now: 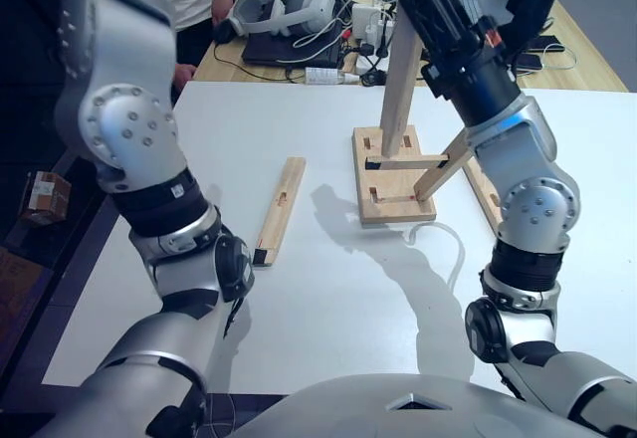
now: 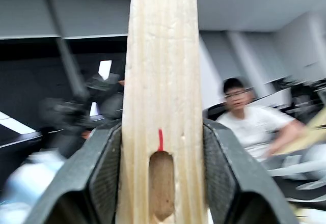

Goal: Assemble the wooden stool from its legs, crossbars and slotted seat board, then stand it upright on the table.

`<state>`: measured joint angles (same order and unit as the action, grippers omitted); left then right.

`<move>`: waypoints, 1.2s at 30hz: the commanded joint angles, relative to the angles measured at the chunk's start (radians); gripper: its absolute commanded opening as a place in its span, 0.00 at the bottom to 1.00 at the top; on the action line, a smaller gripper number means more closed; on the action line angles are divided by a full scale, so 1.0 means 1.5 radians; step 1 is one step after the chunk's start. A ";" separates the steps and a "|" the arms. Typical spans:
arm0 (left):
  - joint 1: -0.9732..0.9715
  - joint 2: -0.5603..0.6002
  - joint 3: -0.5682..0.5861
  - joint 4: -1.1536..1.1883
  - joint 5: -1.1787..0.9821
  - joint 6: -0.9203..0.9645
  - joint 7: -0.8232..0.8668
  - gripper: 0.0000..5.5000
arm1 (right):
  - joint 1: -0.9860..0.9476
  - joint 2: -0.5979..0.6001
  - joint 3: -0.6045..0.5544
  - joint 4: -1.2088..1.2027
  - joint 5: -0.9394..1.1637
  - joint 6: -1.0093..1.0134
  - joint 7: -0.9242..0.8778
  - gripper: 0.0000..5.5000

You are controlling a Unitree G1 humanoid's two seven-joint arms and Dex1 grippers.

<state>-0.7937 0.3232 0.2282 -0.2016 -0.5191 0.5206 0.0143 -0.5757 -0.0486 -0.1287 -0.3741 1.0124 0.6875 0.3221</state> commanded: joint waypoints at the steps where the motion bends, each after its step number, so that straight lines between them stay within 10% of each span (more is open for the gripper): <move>1: 0.084 0.022 -0.085 0.011 0.106 -0.005 -0.014 0.62 | 0.041 -0.065 0.007 -0.040 0.064 0.064 0.042 0.36; 36: 0.290 -0.123 -0.122 0.107 0.203 -0.003 -0.045 0.62 | 0.246 -0.416 0.344 -0.007 -0.387 -0.012 0.367 0.36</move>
<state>-0.3671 0.1488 0.0532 -0.0550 -0.2248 0.5193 -0.0465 -0.2117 -0.6457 0.3541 -0.3950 0.4823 0.6987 0.8604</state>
